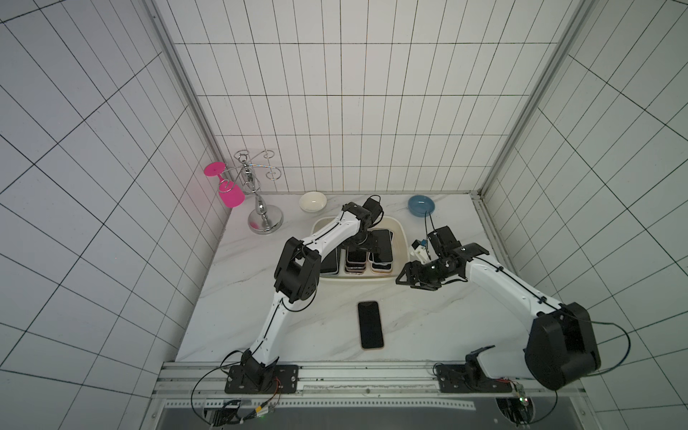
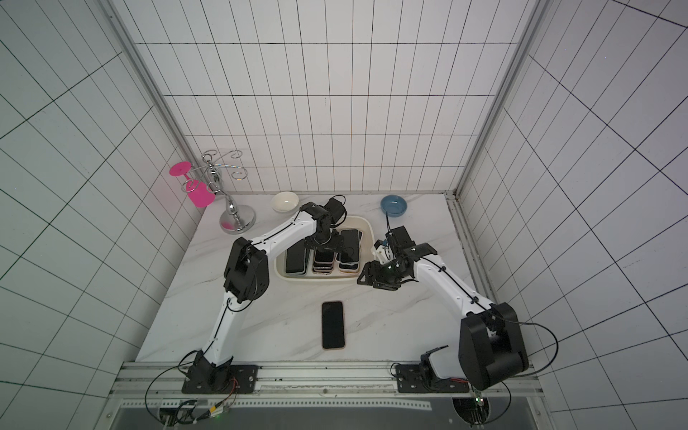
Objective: Take the phone out of the storage box
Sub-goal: Pick up the phone from the storage box.
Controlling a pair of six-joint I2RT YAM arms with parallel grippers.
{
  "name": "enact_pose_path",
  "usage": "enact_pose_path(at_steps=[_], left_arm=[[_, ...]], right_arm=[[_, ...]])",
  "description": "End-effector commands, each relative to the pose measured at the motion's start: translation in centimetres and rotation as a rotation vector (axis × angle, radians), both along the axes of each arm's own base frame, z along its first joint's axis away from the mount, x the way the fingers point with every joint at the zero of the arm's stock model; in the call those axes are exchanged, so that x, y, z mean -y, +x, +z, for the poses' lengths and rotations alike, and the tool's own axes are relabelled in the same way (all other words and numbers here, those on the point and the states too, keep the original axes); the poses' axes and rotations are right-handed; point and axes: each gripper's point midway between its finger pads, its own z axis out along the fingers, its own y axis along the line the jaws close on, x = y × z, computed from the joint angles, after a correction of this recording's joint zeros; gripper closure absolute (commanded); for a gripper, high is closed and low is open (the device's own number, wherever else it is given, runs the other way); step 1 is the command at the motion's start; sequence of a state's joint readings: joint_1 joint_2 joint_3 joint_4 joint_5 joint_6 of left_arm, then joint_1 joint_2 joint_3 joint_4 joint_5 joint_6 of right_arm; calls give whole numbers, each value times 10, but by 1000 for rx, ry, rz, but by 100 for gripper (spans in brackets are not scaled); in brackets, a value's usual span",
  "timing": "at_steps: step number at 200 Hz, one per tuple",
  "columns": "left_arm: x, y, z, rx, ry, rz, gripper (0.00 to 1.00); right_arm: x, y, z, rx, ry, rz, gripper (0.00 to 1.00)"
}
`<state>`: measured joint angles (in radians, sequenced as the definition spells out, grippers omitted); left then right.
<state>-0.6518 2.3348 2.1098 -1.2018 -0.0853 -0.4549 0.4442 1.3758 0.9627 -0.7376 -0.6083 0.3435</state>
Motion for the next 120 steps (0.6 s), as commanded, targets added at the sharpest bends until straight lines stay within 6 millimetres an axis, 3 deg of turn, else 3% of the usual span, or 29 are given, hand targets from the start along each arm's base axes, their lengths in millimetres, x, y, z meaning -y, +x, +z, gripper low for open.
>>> enact_pose_path(at_steps=[1,37,64,120], left_arm=[[3,-1,-20,-20,27,-21,2],[-4,-2,-24,-22,67,-19,2],[-16,2,-16,17,99,12,2],[-19,6,-2,59,64,45,2]], right_arm=[[6,-5,-6,0,-13,6,31],[6,-5,-7,-3,-13,7,32],[6,-6,-7,-2,-12,8,32],[6,-7,-7,-2,-11,9,32]])
